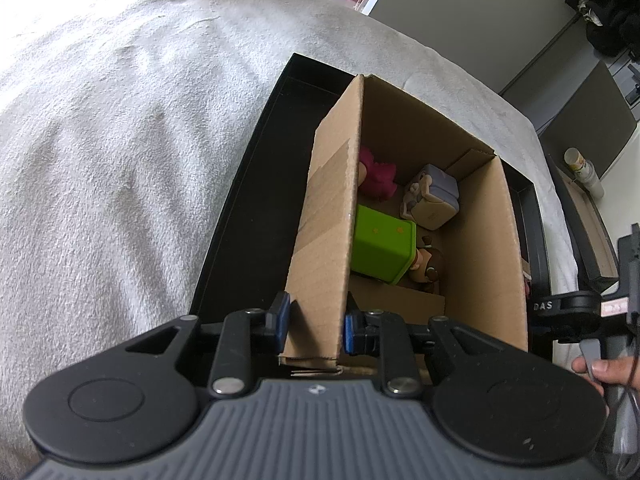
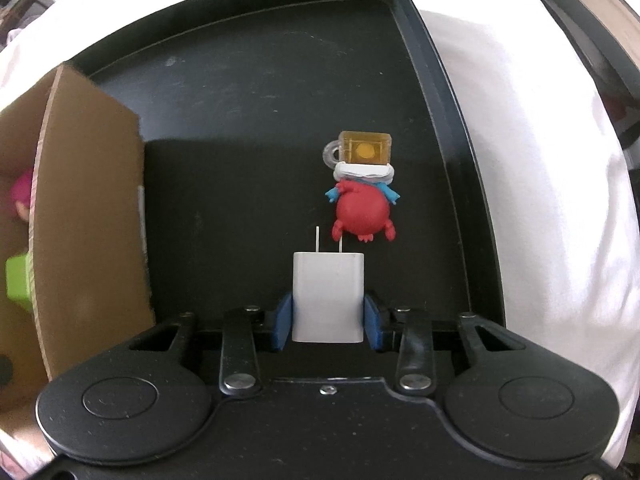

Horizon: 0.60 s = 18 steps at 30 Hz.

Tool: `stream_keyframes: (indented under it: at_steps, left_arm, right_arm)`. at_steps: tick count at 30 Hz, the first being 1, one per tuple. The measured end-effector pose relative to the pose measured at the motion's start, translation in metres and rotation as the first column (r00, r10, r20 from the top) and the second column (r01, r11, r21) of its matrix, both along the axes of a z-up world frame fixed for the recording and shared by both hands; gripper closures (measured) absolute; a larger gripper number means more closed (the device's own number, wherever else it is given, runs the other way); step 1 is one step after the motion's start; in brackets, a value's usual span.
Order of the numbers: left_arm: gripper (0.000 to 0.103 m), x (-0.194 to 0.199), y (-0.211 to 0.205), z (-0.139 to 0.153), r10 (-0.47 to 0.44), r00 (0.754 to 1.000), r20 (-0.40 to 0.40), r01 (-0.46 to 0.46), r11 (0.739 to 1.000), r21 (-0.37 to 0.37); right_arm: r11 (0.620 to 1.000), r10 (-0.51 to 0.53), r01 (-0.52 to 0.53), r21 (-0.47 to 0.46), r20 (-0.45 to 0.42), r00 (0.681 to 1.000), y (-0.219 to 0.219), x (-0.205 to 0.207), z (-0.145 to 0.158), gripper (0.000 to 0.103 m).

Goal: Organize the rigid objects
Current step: 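Grasp the white plug charger with the right gripper and lift, then carry the charger into the box and open the right gripper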

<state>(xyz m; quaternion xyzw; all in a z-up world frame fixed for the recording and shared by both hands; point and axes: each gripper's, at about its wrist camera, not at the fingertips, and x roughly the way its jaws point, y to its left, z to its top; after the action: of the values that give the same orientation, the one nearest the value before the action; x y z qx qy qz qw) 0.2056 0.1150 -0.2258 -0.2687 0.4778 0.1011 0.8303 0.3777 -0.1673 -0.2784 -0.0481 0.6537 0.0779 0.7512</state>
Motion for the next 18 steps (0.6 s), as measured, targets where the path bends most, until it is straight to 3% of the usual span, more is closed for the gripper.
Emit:
stream_keyframes:
  at_steps: [18]
  left_arm:
    - [0.080,-0.003,0.003,0.005,0.009,1.000,0.019,-0.009,1.000,-0.016]
  right_arm:
    - [0.989,0.101,-0.116,0.089,0.163,0.981,0.013,-0.019,0.077,0.067]
